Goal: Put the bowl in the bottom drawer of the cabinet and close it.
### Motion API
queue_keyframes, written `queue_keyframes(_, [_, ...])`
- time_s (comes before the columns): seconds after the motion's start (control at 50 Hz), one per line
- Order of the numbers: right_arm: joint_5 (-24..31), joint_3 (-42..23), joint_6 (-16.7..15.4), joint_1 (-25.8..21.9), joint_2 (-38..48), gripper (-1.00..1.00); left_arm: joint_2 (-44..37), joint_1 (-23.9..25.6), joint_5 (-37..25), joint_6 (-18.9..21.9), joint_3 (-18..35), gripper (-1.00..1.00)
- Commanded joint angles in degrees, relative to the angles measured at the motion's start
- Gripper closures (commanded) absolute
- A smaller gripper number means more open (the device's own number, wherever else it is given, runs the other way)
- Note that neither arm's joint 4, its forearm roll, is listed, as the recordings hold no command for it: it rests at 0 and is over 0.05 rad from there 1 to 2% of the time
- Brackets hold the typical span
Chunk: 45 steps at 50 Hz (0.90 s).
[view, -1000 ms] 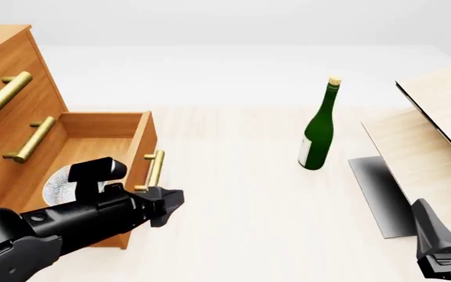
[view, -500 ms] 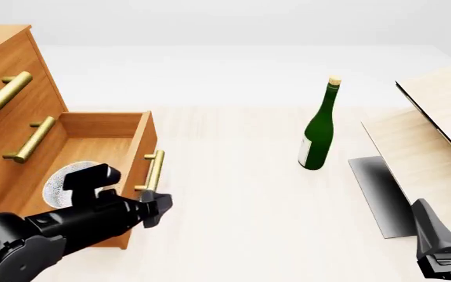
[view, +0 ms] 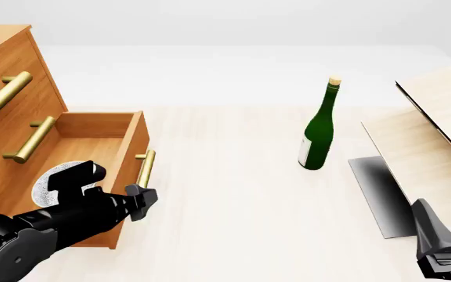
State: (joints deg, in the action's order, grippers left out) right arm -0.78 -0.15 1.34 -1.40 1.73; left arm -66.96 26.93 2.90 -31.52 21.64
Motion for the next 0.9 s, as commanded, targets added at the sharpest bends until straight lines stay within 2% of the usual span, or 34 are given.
queue_keyframes(0.02, [0.01, 0.0, 0.0, 0.02, -0.01, -1.0, -1.28, -3.24, -0.97, 3.11, -0.51, -1.0])
queue_keyframes(0.2, [-0.01, 0.0, 0.01, 0.0, 0.03, -1.0, -1.25, -5.56, -1.37, 5.41, -0.68, -1.0])
queue_keyframes(0.9, [-0.57, 0.04, 0.66, -0.64, 0.9, -1.0, 1.73, -14.76, -2.04, 9.57, -4.24, -1.0])
